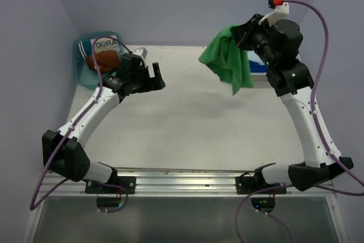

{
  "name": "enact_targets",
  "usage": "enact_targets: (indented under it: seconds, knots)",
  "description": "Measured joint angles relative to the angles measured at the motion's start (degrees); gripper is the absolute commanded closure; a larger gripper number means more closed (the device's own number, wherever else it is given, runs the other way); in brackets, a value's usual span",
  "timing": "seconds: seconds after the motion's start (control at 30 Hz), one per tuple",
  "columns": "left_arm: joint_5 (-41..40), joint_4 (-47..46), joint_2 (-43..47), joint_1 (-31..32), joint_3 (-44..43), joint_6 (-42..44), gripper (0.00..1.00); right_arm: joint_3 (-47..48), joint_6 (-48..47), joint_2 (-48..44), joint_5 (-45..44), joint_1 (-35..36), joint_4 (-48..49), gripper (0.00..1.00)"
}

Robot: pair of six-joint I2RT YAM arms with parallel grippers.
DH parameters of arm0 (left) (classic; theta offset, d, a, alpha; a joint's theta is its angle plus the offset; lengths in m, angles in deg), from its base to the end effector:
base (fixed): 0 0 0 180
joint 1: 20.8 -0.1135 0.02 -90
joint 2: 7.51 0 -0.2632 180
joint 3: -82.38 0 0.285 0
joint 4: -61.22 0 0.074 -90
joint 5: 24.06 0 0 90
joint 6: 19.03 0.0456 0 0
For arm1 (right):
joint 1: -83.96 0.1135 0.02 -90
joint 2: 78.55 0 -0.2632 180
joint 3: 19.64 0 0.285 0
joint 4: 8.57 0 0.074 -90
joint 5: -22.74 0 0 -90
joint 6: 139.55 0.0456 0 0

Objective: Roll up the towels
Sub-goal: Move the towel to the center of the board, then flatten the towel

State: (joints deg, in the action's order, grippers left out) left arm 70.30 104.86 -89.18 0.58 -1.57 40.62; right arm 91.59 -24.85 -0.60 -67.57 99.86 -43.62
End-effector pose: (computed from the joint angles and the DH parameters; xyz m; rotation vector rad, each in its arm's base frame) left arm 0.3305 -0.1331 0.3063 -0.1436 2.3488 -0.5445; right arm 0.3106 0.0882 0.5236 0.1292 1.6236 0.5437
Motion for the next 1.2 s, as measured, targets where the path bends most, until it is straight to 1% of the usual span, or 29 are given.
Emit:
enact_targets:
  seconds: [0.13,0.23,0.27,0.33,0.37,0.4,0.47,0.57,0.63,0.7,0.8,0.87,0.9,0.93,1.0,1.03,1.07,1.1,1.13,1.17,1.2]
  knots:
    - [-2.4,2.3,0.0,-0.5,-1.4,0.0,0.00,-1.9,-0.6,-2.4,1.5,6.5,0.2,1.00]
    - [-4.9,4.3,0.0,-2.3,-3.6,0.0,0.00,-6.4,-0.3,-3.4,2.8,11.3,1.2,1.00]
    - [-5.6,4.7,0.1,-3.1,-4.2,0.0,0.00,-8.5,-0.1,-3.4,3.0,12.9,1.3,0.96]
    - [-6.6,5.1,0.3,-4.8,-4.9,0.0,0.00,-12.8,0.6,-2.8,3.4,15.4,1.6,0.76]
    - [-7.1,5.2,0.5,-5.6,-5.0,0.0,0.00,-14.8,1.0,-2.4,3.8,16.1,1.4,0.47]
    - [-7.7,5.4,0.7,-6.3,-5.0,0.0,0.00,-17.1,1.7,-1.7,4.2,16.6,1.4,0.40]
    - [-8.0,5.8,1.0,-7.1,-5.0,0.0,0.00,-21.2,1.7,0.1,3.6,16.9,-0.1,0.39]
    - [-7.8,5.9,1.1,-7.1,-4.9,0.2,0.00,-24.4,1.6,3.8,-0.5,16.3,-4.7,0.39]
    - [-7.5,5.6,1.1,-6.8,-3.9,0.2,0.01,-26.7,1.6,4.4,-2.5,15.8,-6.4,0.41]
    - [-7.1,5.1,0.9,-6.0,-2.0,0.3,0.05,-29.1,1.6,3.6,-3.7,15.4,-7.1,0.44]
    - [-6.4,4.5,-0.7,-2.4,1.2,0.1,0.09,-32.6,1.7,1.7,-3.7,15.4,-7.1,0.46]
    - [-5.6,3.8,-3.3,1.6,2.6,-0.1,0.11,-35.1,2.1,0.5,-3.6,16.0,-7.0,0.46]
    - [-4.9,3.1,-4.6,3.5,3.4,-0.2,0.12,-36.3,2.4,0.2,-3.6,16.4,-6.8,0.45]
    - [-3.7,2.1,-5.7,5.1,4.3,-0.4,0.12,-37.9,2.9,-0.1,-3.5,16.9,-6.6,0.42]
    - [-1.2,-0.3,-7.3,7.0,6.5,-0.7,0.13,-40.8,3.9,-0.2,-3.2,18.0,-6.4,0.39]
    - [0.0,-1.0,-8.2,7.5,7.3,-0.9,0.17,-42.1,4.3,-0.2,-3.2,18.4,-6.4,0.37]
    - [0.7,-1.8,-9.3,7.6,7.8,-1.2,0.19,-43.5,4.9,-0.2,-3.1,18.8,-6.5,0.31]
    - [1.2,-2.4,-10.3,7.6,7.8,-1.5,0.23,-44.4,5.4,-0.2,-3.0,19.1,-6.5,0.29]
    - [1.6,-3.2,-11.4,7.5,7.8,-1.7,0.36,-45.1,6.0,0.1,-2.9,19.3,-6.4,0.27]
    - [1.9,-4.1,-12.5,7.5,7.8,-2.0,0.42,-45.3,6.3,0.4,-2.8,19.4,-6.3,0.27]
    - [2.3,-4.9,-13.7,7.5,7.8,-2.2,0.56,-45.4,6.7,1.0,-2.8,19.4,-5.9,0.27]
